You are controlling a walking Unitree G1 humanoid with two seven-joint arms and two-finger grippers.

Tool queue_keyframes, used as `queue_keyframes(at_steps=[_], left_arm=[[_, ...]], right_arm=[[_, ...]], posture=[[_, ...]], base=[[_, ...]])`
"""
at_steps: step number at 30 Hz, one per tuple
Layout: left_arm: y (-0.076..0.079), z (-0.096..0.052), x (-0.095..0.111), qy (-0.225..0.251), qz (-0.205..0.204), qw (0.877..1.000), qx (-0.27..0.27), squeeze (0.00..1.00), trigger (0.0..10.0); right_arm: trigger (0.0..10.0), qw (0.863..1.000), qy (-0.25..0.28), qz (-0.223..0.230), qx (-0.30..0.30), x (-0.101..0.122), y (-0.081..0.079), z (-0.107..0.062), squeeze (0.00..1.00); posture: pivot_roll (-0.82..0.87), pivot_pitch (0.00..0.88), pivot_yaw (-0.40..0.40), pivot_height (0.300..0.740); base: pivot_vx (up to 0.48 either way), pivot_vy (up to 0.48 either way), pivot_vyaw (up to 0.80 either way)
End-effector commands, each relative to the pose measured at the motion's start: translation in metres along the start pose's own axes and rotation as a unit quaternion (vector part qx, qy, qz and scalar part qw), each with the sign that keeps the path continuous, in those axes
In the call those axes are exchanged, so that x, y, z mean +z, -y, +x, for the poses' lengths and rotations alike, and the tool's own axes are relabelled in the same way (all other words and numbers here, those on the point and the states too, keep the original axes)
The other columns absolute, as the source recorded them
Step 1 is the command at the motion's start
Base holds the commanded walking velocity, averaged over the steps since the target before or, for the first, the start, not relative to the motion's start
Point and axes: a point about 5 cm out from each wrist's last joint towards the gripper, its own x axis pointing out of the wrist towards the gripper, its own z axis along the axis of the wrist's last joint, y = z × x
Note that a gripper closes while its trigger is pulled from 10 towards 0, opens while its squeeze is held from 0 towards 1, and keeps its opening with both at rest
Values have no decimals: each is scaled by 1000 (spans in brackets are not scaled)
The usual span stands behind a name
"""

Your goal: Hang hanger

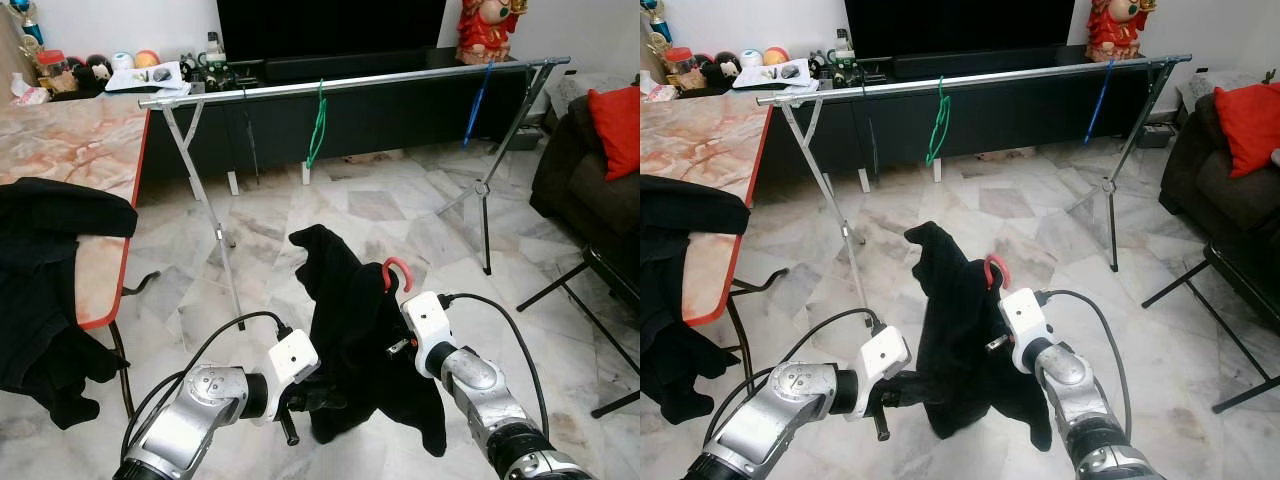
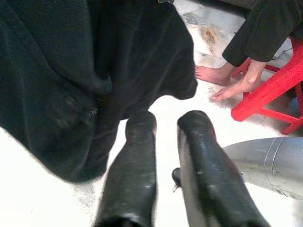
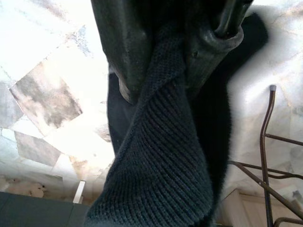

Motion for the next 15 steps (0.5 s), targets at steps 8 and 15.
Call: queue_keyframes(at_steps=[8, 15], left_arm=[[-4, -5, 1, -3, 5, 1000, 11, 1000, 10000], [-12, -17, -2, -3, 20, 1000, 23, 0, 10000]], right_arm=[[10000, 999, 19, -27, 27, 10, 0, 1, 0], [10000, 979, -43, -124, 153, -12, -7, -13, 0]], posture=[[59, 81, 31, 740], [59, 81, 31, 740]], base=[[0, 0, 0], [0, 0, 0]])
